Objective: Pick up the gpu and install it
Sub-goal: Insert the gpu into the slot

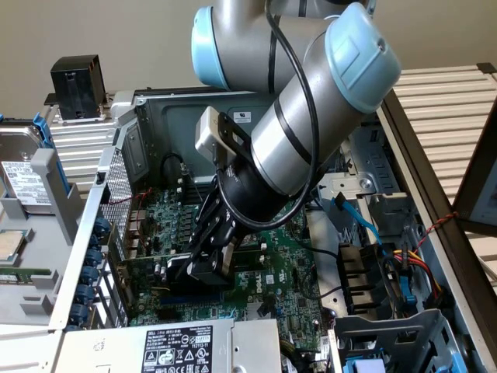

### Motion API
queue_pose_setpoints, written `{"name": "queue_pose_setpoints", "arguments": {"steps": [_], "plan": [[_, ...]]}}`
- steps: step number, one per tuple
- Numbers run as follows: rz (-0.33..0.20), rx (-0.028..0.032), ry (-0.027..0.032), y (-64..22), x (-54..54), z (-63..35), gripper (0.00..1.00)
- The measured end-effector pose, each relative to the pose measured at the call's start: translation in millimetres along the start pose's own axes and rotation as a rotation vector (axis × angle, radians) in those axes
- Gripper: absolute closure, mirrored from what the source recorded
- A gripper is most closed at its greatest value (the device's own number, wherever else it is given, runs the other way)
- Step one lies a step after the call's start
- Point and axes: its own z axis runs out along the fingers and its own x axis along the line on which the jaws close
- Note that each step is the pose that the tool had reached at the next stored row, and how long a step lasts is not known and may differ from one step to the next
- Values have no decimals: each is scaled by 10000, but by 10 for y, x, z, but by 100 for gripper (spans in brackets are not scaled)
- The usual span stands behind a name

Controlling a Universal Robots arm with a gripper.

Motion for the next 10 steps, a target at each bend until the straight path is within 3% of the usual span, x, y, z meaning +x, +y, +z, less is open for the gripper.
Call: {"name": "queue_pose_setpoints", "arguments": {"steps": [10], "plan": [[8, 19, 4, 17, 2, -39, 73]]}}
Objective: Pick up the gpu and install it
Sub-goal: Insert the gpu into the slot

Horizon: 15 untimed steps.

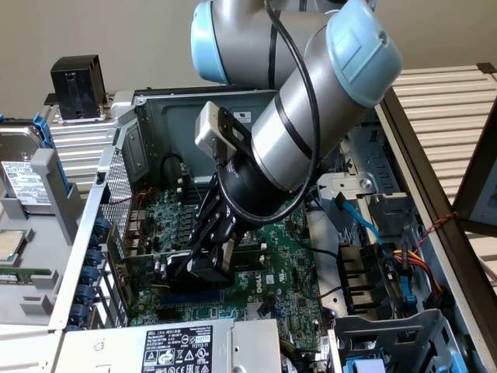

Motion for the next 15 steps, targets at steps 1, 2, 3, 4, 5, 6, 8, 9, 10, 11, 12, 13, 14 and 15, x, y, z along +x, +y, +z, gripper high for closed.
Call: {"name": "queue_pose_setpoints", "arguments": {"steps": [1, 2, 3, 4, 5, 6, 8, 9, 10, 11, 12, 13, 14, 15], "plan": [[-1, 1, -1, -9, 0, -9, 73], [-2, 4, 1, -20, -1, -21, 73], [-4, 5, 0, -30, -1, -32, 73], [-3, 5, 0, -34, -1, -46, 73], [-3, 5, 0, -30, -1, -59, 73], [-4, 5, 0, -19, 0, -70, 73], [-4, 5, -2, -2, 1, -89, 73], [-4, 4, -1, 0, 2, -91, 73], [-5, 5, -1, -1, 2, -92, 73], [-5, 5, -2, -1, 2, -91, 73], [-3, 5, 1, 0, 2, -92, 73], [-3, 5, 1, 0, 2, -92, 73], [-2, 5, 3, 0, 2, -92, 73], [-2, 4, 3, 2, 2, -90, 73]]}}
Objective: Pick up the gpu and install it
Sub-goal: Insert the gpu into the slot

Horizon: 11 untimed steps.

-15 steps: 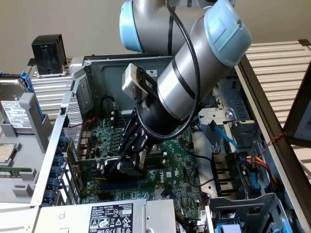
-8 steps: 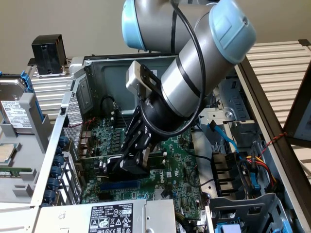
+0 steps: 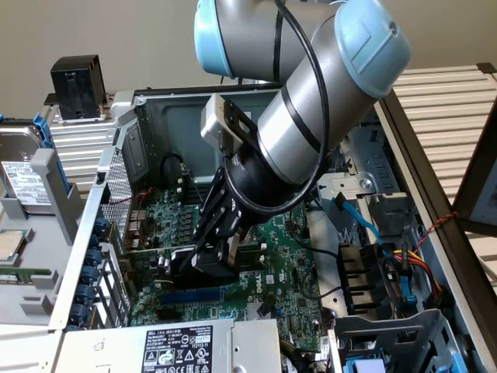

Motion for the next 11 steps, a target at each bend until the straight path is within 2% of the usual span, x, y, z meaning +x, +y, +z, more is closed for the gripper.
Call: {"name": "queue_pose_setpoints", "arguments": {"steps": [11], "plan": [[0, 0, 0, -3, -9, 8, 73]]}}
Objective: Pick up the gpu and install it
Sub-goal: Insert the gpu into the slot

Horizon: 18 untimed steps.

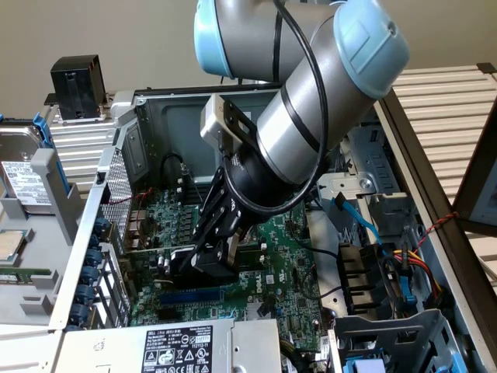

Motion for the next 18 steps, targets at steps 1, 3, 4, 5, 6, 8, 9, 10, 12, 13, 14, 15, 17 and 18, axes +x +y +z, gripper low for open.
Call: {"name": "queue_pose_setpoints", "arguments": {"steps": [1, 3, 4, 5, 6, 8, 9, 10, 12, 13, 14, 15, 17, 18], "plan": [[0, 0, 0, 0, 0, 0, 73], [-12, 0, -14, -2, 0, 3, 73], [-42, -1, -48, -2, 0, 4, 73], [-62, -1, -71, -3, -1, 5, 73], [-69, -1, -77, -4, -1, 5, 73], [-68, -4, -74, -4, -1, 4, 73], [-68, -15, -72, -5, 2, 5, 73], [-73, -42, -73, -9, 6, 5, 73], [-82, -91, -82, -29, 25, -6, 73], [-84, -103, -83, -47, 32, -21, 73], [-83, -106, -82, -65, 32, -37, 73], [-88, -104, -87, -75, 31, -44, 73], [-86, -114, -88, -74, 31, -44, 73], [-85, -122, -87, -73, 31, -44, 73]]}}
